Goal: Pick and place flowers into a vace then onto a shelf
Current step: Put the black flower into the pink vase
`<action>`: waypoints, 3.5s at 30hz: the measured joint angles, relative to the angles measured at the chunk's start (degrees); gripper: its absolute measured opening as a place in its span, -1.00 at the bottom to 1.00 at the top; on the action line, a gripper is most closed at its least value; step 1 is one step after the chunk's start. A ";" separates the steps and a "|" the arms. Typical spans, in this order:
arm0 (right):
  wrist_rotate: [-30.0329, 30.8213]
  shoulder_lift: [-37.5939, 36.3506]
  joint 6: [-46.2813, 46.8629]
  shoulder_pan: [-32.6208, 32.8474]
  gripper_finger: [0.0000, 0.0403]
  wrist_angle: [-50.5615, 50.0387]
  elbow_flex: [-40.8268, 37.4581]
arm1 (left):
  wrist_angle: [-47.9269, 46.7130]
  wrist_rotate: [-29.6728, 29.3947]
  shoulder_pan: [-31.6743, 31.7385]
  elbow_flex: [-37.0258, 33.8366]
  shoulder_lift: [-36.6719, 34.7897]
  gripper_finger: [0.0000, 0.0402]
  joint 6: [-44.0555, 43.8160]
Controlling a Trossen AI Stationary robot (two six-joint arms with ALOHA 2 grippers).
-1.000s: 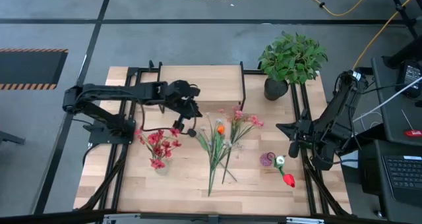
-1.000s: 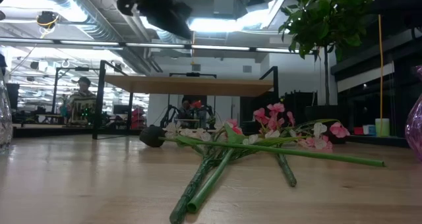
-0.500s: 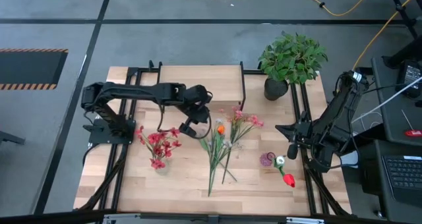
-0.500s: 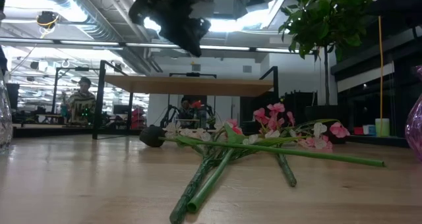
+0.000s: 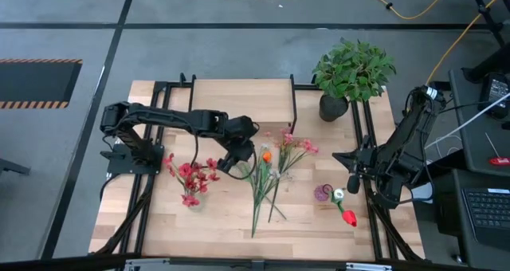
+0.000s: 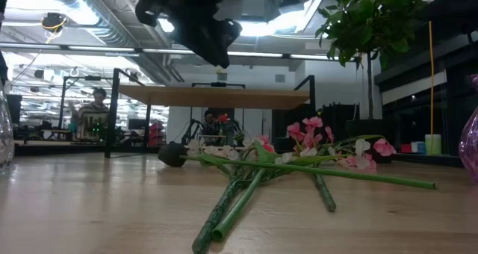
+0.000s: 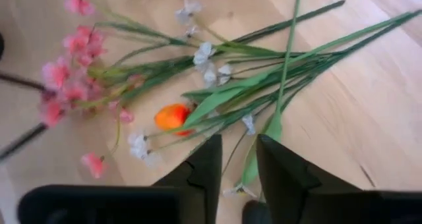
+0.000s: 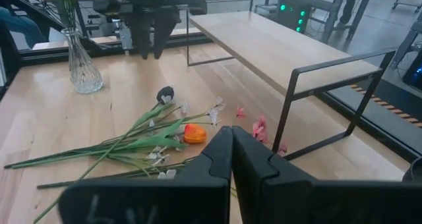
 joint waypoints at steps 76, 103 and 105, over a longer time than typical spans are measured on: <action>-0.59 1.01 0.17 0.01 -0.95 0.06 0.00 | 0.49 -7.04 -5.47 -0.97 17.66 -0.47 1.28; -0.58 1.01 0.37 0.02 -0.95 0.08 0.00 | 0.50 -7.06 -5.50 -3.61 17.65 -0.91 2.21; -0.57 1.01 0.37 0.02 -0.95 0.08 0.00 | 0.32 -8.53 -5.53 -3.61 17.59 -0.95 0.06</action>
